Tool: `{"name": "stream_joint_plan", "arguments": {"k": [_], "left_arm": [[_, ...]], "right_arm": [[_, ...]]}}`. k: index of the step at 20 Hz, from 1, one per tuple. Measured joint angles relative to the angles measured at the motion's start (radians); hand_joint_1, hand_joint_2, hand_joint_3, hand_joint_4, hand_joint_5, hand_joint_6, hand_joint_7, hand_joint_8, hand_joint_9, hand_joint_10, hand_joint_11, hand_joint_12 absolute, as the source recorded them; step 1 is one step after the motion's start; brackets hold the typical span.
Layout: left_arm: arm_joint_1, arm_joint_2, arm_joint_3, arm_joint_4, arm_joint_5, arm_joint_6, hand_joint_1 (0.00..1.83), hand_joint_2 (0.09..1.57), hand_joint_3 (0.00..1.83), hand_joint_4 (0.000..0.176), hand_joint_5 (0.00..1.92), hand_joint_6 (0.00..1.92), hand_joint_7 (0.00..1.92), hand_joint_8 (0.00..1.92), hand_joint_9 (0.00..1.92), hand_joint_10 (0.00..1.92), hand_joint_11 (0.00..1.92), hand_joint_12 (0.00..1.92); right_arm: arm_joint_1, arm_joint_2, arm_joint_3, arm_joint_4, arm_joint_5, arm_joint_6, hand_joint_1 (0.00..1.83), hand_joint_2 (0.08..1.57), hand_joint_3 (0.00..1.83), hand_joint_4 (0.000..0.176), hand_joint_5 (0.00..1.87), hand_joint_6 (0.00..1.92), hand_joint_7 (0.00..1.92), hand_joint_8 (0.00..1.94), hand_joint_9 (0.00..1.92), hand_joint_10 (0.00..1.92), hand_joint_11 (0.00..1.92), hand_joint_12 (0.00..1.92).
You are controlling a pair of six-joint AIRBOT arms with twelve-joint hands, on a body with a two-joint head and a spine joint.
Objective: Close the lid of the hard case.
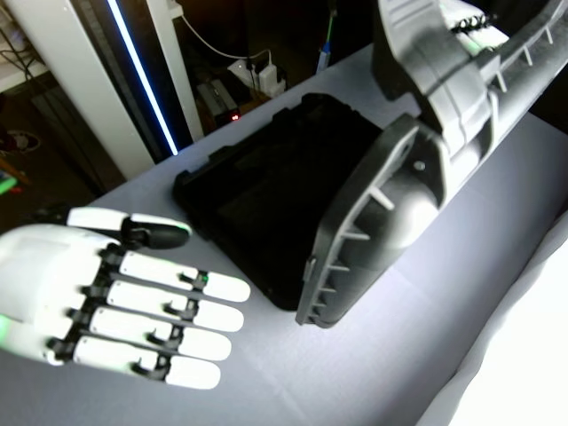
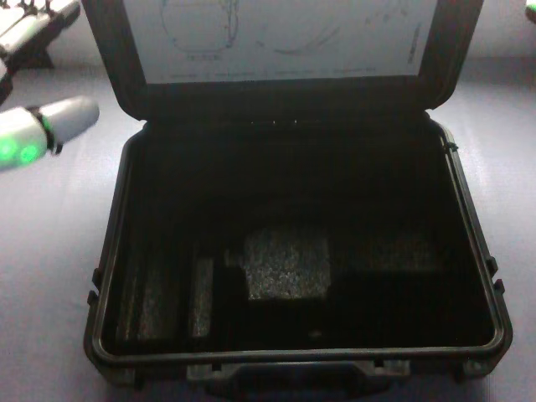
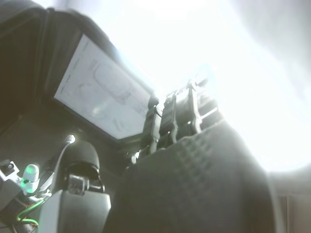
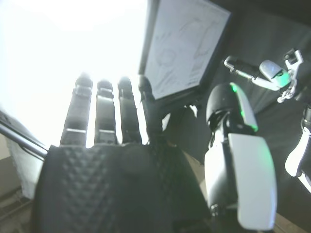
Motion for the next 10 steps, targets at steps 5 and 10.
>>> {"name": "stream_joint_plan", "arguments": {"k": [5,10], "left_arm": [[-0.063,-0.031,0.045,-0.013,0.094,0.015,0.05,1.20,0.00,0.081,0.02,0.00,0.00,0.00,0.00,0.00,0.00,0.00],[-0.145,-0.048,0.090,-0.016,0.163,0.056,0.05,1.20,0.00,0.043,0.01,0.00,0.01,0.00,0.00,0.00,0.00,0.00]], "right_arm": [[0.064,-0.026,0.048,0.002,-0.095,-0.001,0.45,1.09,0.00,0.012,0.00,0.00,0.00,0.00,0.00,0.00,0.00,0.00],[0.153,-0.062,0.109,-0.003,-0.191,0.000,0.44,1.06,0.00,0.000,0.00,0.00,0.00,0.00,0.00,0.00,0.00,0.00]]}}
